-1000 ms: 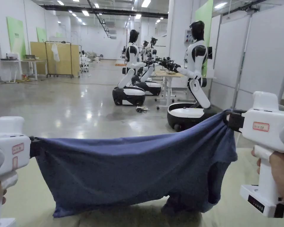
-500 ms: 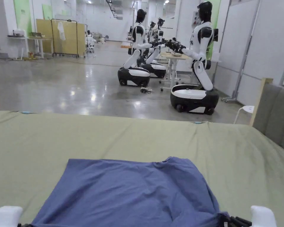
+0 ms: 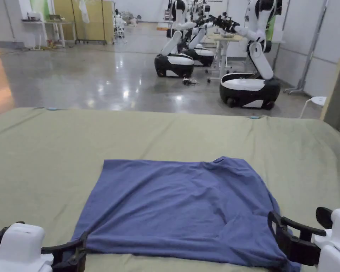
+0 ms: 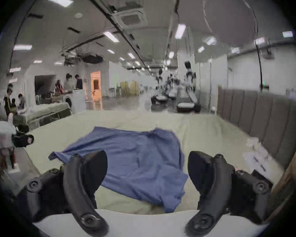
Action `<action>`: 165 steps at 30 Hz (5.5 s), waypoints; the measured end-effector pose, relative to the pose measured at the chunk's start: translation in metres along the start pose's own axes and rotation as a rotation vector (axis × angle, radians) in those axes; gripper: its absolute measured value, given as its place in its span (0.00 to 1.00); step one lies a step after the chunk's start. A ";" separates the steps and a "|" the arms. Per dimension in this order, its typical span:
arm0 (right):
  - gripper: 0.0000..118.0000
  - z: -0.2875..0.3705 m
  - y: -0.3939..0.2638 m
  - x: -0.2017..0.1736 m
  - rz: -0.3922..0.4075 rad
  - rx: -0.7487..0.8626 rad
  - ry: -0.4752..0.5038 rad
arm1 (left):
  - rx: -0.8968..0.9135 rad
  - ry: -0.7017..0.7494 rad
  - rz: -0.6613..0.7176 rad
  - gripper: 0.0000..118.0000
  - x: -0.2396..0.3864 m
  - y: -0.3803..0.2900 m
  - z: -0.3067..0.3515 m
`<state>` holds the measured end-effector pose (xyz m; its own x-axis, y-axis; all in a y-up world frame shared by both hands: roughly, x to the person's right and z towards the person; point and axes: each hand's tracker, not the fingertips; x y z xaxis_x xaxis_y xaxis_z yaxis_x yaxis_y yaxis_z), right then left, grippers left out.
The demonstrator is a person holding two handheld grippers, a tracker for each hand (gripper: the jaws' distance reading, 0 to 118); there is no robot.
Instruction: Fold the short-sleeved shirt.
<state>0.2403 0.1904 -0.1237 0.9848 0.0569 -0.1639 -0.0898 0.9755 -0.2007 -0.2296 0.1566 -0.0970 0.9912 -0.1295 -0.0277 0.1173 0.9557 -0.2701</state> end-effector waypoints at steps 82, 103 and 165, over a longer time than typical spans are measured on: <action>0.04 -0.081 -0.051 0.014 -0.013 -0.210 -0.031 | -0.400 -0.039 0.055 0.00 -0.019 -0.011 -0.164; 0.84 -0.223 -0.090 0.088 -0.136 -0.659 -0.080 | -0.592 -0.041 -0.027 0.08 0.010 -0.001 -0.309; 0.05 -0.151 0.010 0.038 -0.036 -0.253 -0.072 | -0.578 0.008 -0.101 0.86 -0.018 0.038 -0.362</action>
<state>0.2549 0.1700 -0.2777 0.9953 0.0468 -0.0848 -0.0797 0.8935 -0.4420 -0.2651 0.1001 -0.4548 0.9761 -0.2167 0.0185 0.1563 0.6397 -0.7525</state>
